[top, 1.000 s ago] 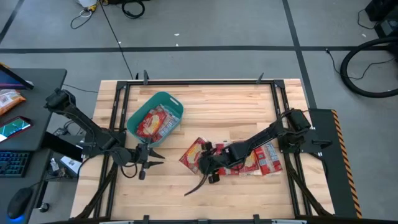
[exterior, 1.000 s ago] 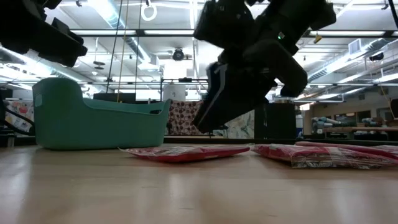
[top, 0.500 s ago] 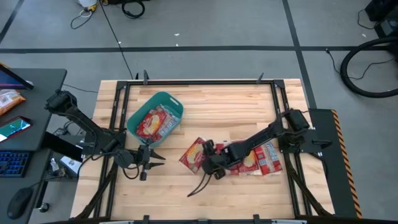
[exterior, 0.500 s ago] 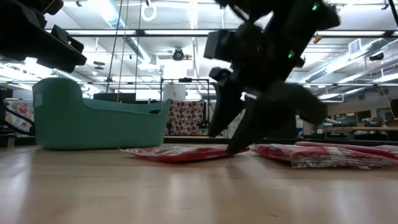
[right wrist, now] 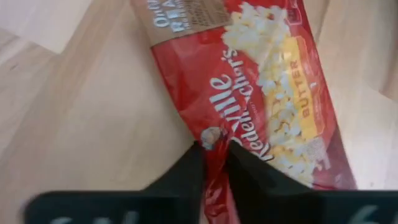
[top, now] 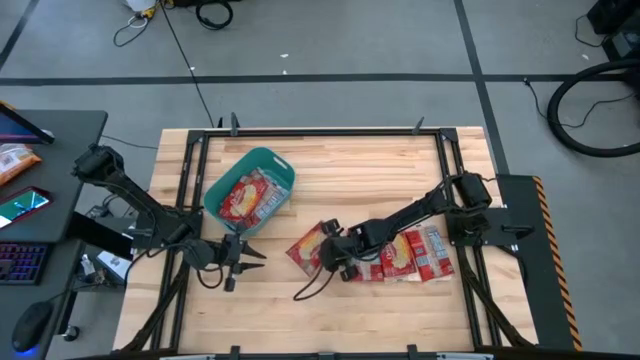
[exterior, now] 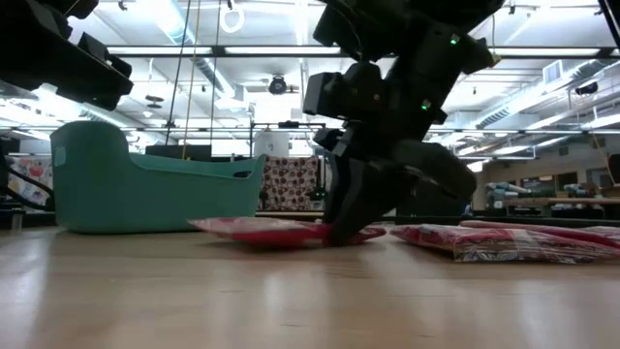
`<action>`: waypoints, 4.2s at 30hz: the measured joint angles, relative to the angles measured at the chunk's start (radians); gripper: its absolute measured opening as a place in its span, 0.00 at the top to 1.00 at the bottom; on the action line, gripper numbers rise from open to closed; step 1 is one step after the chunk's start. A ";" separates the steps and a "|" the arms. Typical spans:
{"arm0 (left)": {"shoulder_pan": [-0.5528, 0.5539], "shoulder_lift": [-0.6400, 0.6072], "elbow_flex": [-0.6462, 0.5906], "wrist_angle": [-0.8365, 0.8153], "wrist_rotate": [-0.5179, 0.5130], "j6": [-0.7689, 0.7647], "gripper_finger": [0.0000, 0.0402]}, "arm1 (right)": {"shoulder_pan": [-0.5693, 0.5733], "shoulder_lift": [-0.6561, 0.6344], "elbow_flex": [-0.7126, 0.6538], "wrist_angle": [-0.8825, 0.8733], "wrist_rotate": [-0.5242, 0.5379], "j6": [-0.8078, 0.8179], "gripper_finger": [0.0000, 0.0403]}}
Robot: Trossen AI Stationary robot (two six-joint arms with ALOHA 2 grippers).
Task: Sort popcorn bags into baskets
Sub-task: Put the red popcorn bag into the green bin, then put the left red popcorn bag into the green bin
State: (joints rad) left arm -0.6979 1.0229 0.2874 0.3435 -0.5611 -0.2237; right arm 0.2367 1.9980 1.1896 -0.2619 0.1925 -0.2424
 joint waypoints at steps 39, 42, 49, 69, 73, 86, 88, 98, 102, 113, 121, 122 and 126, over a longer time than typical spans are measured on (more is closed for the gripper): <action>-0.105 -0.005 0.434 -0.684 -0.270 0.053 0.62 | -0.017 -0.025 0.299 -0.010 0.276 -0.362 0.97; -0.143 -0.005 0.453 -0.715 -0.256 0.047 0.62 | -0.062 -0.022 0.300 0.083 0.201 -0.463 0.97; -0.213 -0.005 0.453 -0.746 -0.196 0.006 0.62 | -0.192 -0.021 0.300 0.247 0.008 -0.555 0.97; -0.210 -0.006 0.452 -0.771 -0.200 -0.056 0.62 | -0.338 0.343 0.764 0.092 -0.104 -0.609 0.84; -0.209 -0.009 0.452 -0.784 -0.202 -0.069 0.62 | -0.352 0.356 0.780 0.015 -0.088 -0.570 0.69; -0.209 -0.010 0.452 -0.770 -0.201 -0.087 0.62 | -0.259 0.176 0.783 -0.234 0.090 -0.441 0.57; -0.209 -0.010 0.452 -0.771 -0.201 -0.106 0.62 | -0.242 0.151 0.783 -0.303 0.097 -0.398 0.58; -0.209 -0.010 0.452 -0.770 -0.201 -0.159 0.62 | -0.155 0.117 0.781 -0.757 0.192 -0.101 0.58; -0.209 -0.010 0.452 -0.768 -0.201 -0.165 0.62 | -0.129 0.116 0.735 -0.895 0.172 0.041 0.58; -0.209 -0.008 0.452 -0.775 -0.201 -0.211 0.62 | -0.020 0.059 0.527 -0.987 0.161 0.270 0.58; -0.209 -0.008 0.452 -0.777 -0.201 -0.211 0.62 | 0.038 -0.067 0.313 -0.944 0.139 0.438 0.58; -0.209 -0.008 0.452 -0.777 -0.201 -0.211 0.62 | 0.040 -0.084 0.282 -0.934 0.121 0.461 0.58; -0.208 -0.008 0.452 -0.774 -0.201 -0.211 0.62 | 0.039 -0.140 0.158 -0.876 0.069 0.553 0.58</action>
State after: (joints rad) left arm -0.9062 1.0145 0.7395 -0.4300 -0.7624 -0.4351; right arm 0.2752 1.8580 1.3479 -1.1380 0.2616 0.3103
